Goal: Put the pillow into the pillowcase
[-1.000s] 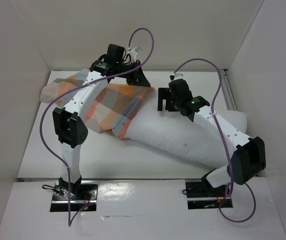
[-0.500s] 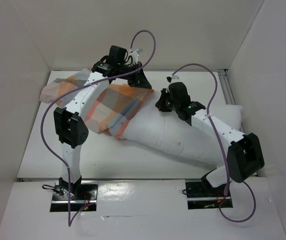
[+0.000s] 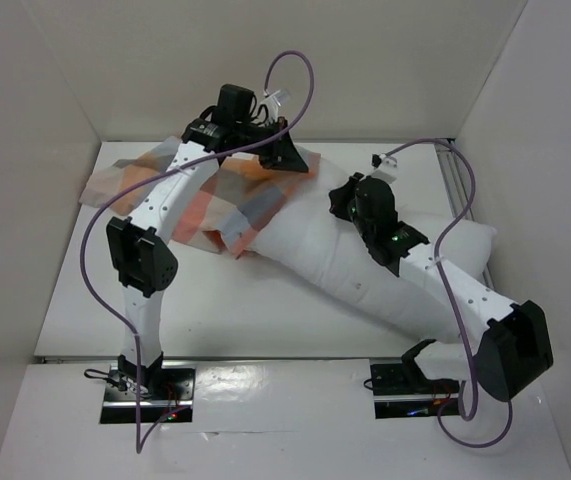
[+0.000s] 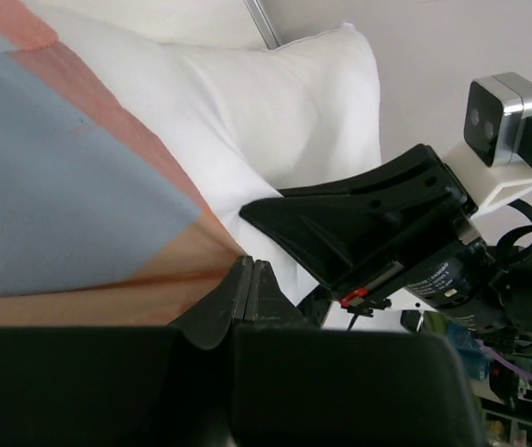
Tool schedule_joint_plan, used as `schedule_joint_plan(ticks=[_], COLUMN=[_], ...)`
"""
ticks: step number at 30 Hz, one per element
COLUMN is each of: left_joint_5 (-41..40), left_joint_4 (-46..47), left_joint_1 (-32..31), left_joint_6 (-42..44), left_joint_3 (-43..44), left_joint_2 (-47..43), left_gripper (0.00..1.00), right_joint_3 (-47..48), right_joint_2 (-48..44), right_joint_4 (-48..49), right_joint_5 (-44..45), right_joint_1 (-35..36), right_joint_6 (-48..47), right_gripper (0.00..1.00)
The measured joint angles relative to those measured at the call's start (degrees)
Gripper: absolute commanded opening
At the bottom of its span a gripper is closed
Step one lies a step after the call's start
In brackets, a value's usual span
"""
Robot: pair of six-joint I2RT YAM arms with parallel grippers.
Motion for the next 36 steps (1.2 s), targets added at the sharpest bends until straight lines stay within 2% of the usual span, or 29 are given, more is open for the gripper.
schedule_joint_plan(ticks=[5, 6, 8, 11, 12, 13, 15, 17, 20, 21, 22, 23, 24, 25, 27, 28, 30, 31, 36], left_joint_5=[0.35, 0.28, 0.26, 1.03, 0.90, 0.31, -1.66, -5.11, -12.39, -15.17, -17.79, -20.20, -22.53, -25.07, -28.72, -30.01, -31.69, -32.09, -31.58], left_joint_4=[1.09, 1.55, 2.01, 0.15, -0.63, -1.84, -4.37, -6.10, -6.49, -5.88, -4.04, -2.25, -1.16, 1.40, 4.61, 6.23, 9.75, 11.08, 23.32], left_joint_1=[-2.58, -3.21, -3.45, -2.64, -1.90, -1.01, 1.20, 3.02, 4.96, 5.11, 5.03, 4.85, 4.52, 4.13, 3.41, 3.02, 2.69, 2.71, 1.97], left_joint_6=[-1.01, -1.03, -1.01, -0.87, -0.20, 0.35, 2.32, 4.13, 7.04, 8.28, 8.66, 8.90, 9.16, 9.03, 8.57, 7.54, 5.03, 3.50, -2.97], left_joint_3=[-1.36, -2.08, -4.11, -5.64, -5.57, -5.07, -3.50, -2.78, -7.93, -11.98, -17.79, -23.96, -30.36, -37.88, -49.99, -55.78, -65.57, -69.53, -80.91], left_joint_2=[0.00, 0.00, 0.00, -0.04, -0.04, -0.13, -0.46, -2.14, -9.51, -13.53, -18.60, -23.71, -29.27, -35.54, -45.46, -49.86, -55.91, -57.51, -52.94], left_gripper=[0.00, 0.24, 0.54, 0.87, 0.90, 0.98, 0.99, 0.95, 0.62, 0.38, 0.28, 0.26, 0.27, 0.52, 0.85, 0.97, 1.00, 0.96, 0.82], right_joint_3=[2.95, 3.41, 3.87, 5.27, 5.68, 6.01, 6.16, 6.16, 6.16, 6.16, 6.16, 6.16, 6.16, 6.16, 6.19, 6.23, 6.36, 6.45, 7.56], right_joint_2=[7.50, 9.40, 12.59, 15.32, 15.61, 15.69, 15.69, 15.72, 15.72, 15.72, 15.72, 15.72, 15.72, 15.74, 15.82, 15.96, 16.26, 16.50, 17.68], right_joint_4=[0.90, 1.38, 2.43, 3.85, 4.07, 4.20, 4.44, 4.46, 4.48, 4.48, 4.46, 4.55, 4.55, 4.57, 4.66, 4.68, 4.81, 4.87, 4.87], right_joint_5=[3.10, 3.10, 2.34, 1.01, 0.63, 0.26, -0.46, -1.14, -2.43, -2.91, -3.32, -3.76, -4.31, -4.87, -5.90, -6.29, -7.23, -7.63, -8.76], right_joint_1=[-0.02, -0.17, -1.01, -3.30, -3.85, -4.44, -5.29, -5.86, -6.12, -6.32, -6.54, -6.75, -7.04, -7.34, -7.89, -8.15, -8.59, -8.83, -9.46], right_joint_6=[2.21, 2.60, 3.54, 4.66, 4.74, 4.87, 5.22, 5.62, 6.05, 6.16, 6.21, 6.25, 6.36, 6.51, 6.84, 7.04, 7.23, 7.28, 7.26], right_gripper=[0.00, 0.00, 0.00, 0.00, 0.00, 0.00, 0.00, 0.00, 0.00, 0.00, 0.00, 0.00, 0.00, 0.00, 0.00, 0.00, 0.00, 0.00, 0.00])
